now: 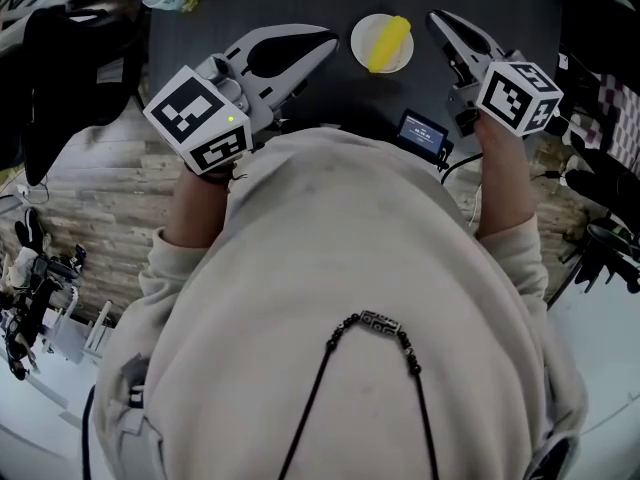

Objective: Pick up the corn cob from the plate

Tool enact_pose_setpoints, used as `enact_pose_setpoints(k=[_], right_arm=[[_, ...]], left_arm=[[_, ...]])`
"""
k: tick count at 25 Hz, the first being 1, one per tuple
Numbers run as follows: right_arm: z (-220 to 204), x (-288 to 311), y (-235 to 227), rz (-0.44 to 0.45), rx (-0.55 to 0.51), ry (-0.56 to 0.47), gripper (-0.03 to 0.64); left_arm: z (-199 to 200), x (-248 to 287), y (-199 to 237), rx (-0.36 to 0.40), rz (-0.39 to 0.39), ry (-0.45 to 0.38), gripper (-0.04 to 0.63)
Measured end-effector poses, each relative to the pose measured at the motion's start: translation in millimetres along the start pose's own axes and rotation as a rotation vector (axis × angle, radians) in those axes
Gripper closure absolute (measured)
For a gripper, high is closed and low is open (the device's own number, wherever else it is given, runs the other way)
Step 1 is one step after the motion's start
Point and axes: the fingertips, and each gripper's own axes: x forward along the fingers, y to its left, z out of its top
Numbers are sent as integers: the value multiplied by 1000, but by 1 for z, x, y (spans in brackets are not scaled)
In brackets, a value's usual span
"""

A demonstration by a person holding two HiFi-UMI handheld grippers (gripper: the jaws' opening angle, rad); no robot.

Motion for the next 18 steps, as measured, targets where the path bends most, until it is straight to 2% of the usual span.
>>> enact_pose_setpoints(k=[18], right_arm=[[-39,34,-24,-2,41,132,502]], left_arm=[[-10,-12,10,-41,62,10,591]])
